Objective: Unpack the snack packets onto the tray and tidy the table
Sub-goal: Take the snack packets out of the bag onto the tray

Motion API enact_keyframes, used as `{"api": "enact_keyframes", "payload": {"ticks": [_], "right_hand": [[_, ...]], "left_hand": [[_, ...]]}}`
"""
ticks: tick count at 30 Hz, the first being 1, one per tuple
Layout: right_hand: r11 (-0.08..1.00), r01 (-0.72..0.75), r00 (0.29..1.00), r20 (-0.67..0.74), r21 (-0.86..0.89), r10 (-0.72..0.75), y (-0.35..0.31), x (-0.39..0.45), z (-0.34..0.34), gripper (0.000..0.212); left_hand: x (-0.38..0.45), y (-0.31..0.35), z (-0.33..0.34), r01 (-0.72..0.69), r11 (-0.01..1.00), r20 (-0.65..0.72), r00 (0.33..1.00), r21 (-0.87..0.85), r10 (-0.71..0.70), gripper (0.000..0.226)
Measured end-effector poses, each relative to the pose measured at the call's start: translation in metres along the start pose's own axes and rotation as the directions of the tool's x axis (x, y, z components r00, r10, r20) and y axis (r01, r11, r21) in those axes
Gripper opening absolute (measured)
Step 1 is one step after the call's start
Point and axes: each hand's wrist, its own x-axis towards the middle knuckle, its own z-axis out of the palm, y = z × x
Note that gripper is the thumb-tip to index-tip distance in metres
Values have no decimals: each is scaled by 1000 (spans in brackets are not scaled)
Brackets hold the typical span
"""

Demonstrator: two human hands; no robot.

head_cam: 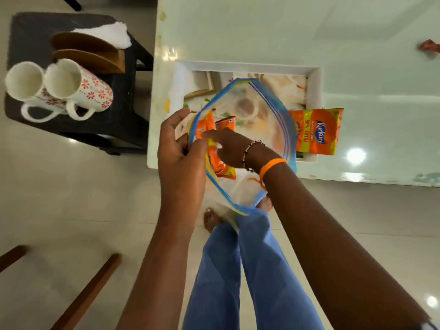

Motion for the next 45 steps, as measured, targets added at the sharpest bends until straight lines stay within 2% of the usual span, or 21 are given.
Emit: {"api": "enact_keyframes", "payload": {"ticks": [6,10,12,15,18,20,21,22,23,24,25,28,31,33,36,40,42,44,45], "right_hand": [[999,-33,989,-144,-43,27,-18,20,14,46],[995,-39,998,-48,-95,35,-34,20,24,40],[995,-63,998,-4,-74,63,-42,17,26,22],[995,-101,995,-23,-1,101,-47,12,29,44],[994,-59,990,-120,91,70,-41,8,26,48],[993,2,959,-283,121,32,-34,-2,24,48],[981,33,904,-424,190,52,-29,-6,23,45],[953,75,811,-574,294,114,-22,-11,22,34],[908,138,720,-670,395,182,-14,-17,20,17],[864,187,664,-708,468,240,-7,-24,17,19],[823,228,641,-716,520,275,2,-31,13,34],[672,313,663,-661,671,351,24,-52,-1,58],[464,337,739,-536,819,409,48,-72,-16,58],[425,335,759,-509,841,407,62,-82,-23,57],[417,360,734,-529,834,425,84,-98,-31,54],[271,435,681,-511,858,524,118,-112,-43,47],[58,504,681,-438,861,587,135,-115,-50,42],[-236,578,743,-384,781,549,147,-114,-59,34],[-313,619,740,-402,720,539,152,-113,-63,34]], "left_hand": [[-5,-3,-35,33,999,19,999,-26,-33,45],[-10,-8,-38,58,998,23,998,-12,-57,45],[-12,-12,-38,66,998,24,998,10,-66,46],[-14,-17,-34,56,998,74,996,39,-59,48],[-14,-19,-27,44,998,113,992,50,-50,49],[-12,-18,-21,38,997,149,988,65,-47,51],[-10,-17,-17,40,997,162,986,70,-51,52],[-9,-16,-13,44,997,167,984,68,-55,52],[-7,-15,-8,47,997,167,984,65,-57,51],[-5,-15,-2,49,997,167,984,67,-59,51],[-2,-15,4,51,996,170,983,74,-63,50],[6,-20,24,52,992,186,980,116,-73,52],[10,-25,46,52,983,218,972,177,-90,53],[11,-27,60,51,975,251,962,216,-106,52],[13,-30,80,54,966,263,957,252,-122,50],[17,-34,99,83,957,217,965,279,-146,51],[19,-36,106,88,954,207,967,286,-152,51],[22,-39,113,90,949,187,970,303,-152,51],[23,-39,115,91,946,178,972,310,-151,50]]}}
